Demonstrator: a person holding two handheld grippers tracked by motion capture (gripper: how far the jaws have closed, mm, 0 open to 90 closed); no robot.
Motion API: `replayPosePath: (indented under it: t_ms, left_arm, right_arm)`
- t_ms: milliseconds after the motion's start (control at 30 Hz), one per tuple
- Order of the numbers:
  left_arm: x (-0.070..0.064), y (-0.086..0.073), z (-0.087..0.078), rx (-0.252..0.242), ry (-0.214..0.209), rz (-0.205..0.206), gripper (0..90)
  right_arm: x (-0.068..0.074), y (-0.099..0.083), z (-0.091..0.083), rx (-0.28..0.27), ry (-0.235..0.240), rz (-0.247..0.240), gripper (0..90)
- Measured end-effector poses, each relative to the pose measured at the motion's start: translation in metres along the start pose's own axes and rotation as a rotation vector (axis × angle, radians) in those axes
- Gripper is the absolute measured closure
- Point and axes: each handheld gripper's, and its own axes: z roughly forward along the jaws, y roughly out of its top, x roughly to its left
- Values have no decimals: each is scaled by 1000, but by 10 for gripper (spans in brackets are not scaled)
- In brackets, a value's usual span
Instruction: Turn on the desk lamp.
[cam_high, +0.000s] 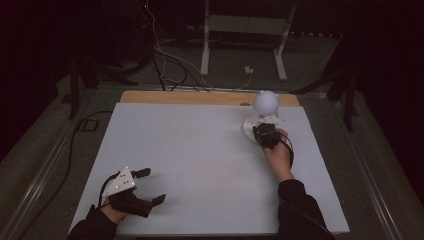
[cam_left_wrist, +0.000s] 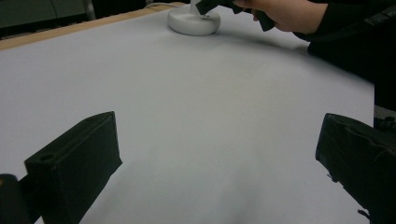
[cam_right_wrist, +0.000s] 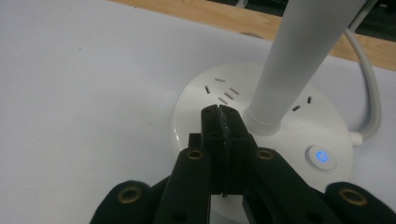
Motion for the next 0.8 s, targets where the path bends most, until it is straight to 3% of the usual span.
replayPosePath:
  t_ms: [233, 800]
  left_arm:
    - [0, 0, 0, -2, -1, -2, 3]
    - [-1, 0, 0, -3, -2, -1, 3]
  right_arm:
    - [1, -2, 4, 2, 0, -29, 900]
    - [1, -4, 5, 0, -3, -19, 900]
